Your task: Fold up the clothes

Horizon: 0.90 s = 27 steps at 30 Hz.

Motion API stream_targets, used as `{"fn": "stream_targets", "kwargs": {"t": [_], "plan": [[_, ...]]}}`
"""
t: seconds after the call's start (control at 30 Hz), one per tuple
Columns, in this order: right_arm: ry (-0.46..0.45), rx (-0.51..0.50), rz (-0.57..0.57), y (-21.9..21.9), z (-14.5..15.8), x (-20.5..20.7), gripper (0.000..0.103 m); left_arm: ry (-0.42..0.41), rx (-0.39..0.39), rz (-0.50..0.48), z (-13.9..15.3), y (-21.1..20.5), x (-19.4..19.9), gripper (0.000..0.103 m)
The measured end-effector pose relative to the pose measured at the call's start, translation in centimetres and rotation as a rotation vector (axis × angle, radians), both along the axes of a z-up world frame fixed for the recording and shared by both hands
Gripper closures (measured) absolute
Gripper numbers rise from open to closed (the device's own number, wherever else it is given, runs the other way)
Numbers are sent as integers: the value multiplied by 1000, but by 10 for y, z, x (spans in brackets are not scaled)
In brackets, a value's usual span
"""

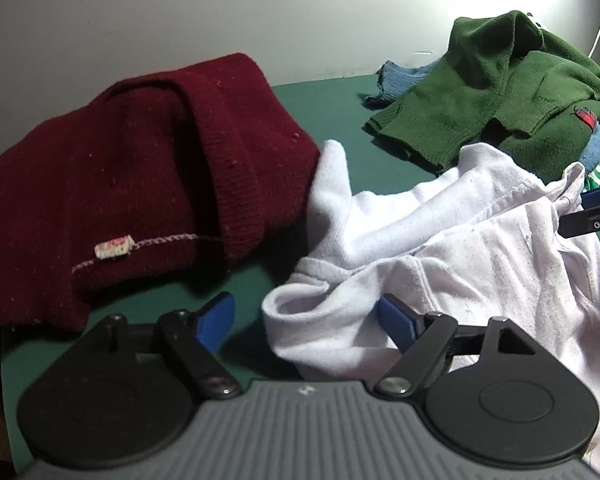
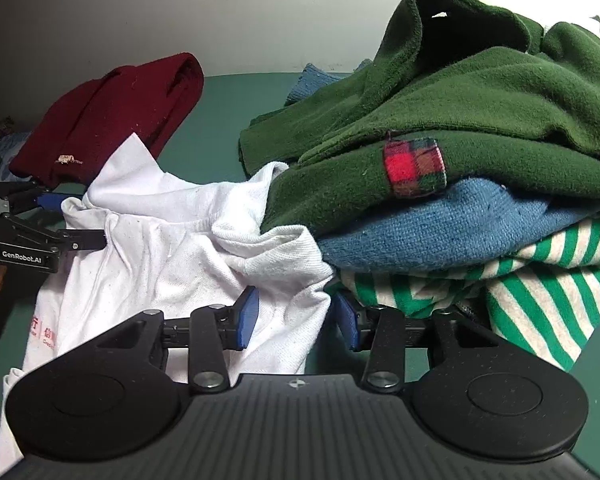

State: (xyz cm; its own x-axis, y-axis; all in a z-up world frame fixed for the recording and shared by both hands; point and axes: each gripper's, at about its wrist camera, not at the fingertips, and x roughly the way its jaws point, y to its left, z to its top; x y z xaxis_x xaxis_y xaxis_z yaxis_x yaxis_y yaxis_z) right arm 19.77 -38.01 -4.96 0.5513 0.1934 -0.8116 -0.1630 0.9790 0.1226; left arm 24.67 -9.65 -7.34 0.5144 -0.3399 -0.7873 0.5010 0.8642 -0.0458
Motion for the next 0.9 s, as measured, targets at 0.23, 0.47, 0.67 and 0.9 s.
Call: {"fn": "stream_targets", "kwargs": {"t": [0.23, 0.47, 0.67, 0.9], "plan": [[-46, -86, 74, 17, -4, 1, 61, -10, -4, -21, 0, -2, 0, 30], [-82, -99, 165, 22, 8, 1, 83, -7, -11, -22, -1, -6, 3, 17], [-82, -118, 239, 29, -1, 7, 68, 2, -2, -43, -2, -7, 7, 12], [-55, -53, 242, 15, 1, 14, 69, -7, -24, -65, -2, -10, 4, 27]]}}
